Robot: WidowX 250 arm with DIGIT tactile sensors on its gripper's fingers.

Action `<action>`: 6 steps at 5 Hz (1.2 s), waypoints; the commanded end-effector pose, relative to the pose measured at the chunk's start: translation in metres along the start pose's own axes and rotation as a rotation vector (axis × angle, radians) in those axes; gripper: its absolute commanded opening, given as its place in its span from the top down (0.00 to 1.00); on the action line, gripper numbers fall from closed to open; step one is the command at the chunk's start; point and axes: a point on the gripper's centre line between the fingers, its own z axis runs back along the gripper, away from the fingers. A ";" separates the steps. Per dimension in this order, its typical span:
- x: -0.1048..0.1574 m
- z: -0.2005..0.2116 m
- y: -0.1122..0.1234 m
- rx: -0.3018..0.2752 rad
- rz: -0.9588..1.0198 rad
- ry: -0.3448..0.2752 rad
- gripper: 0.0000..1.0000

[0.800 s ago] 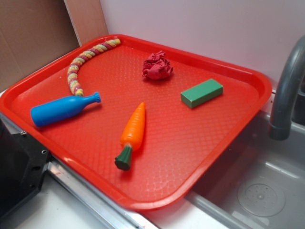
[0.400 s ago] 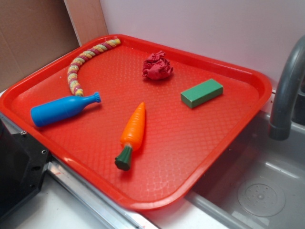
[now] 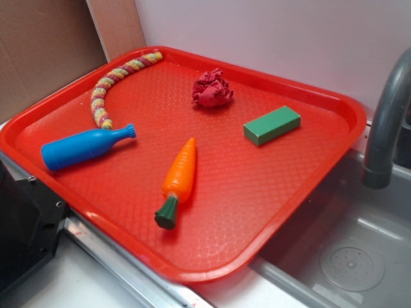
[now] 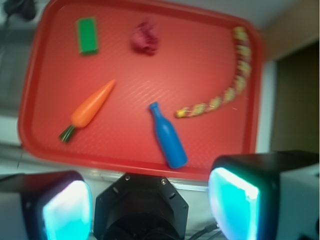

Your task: Grab the blue bottle.

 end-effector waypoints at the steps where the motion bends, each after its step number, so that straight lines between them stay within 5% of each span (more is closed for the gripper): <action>1: 0.016 -0.059 0.028 -0.029 -0.427 0.166 0.00; 2: 0.012 -0.100 0.027 -0.009 -0.604 0.160 0.00; 4: -0.022 -0.187 0.030 -0.012 -0.435 0.163 0.00; 6: -0.019 -0.215 0.042 0.012 -0.362 0.187 0.00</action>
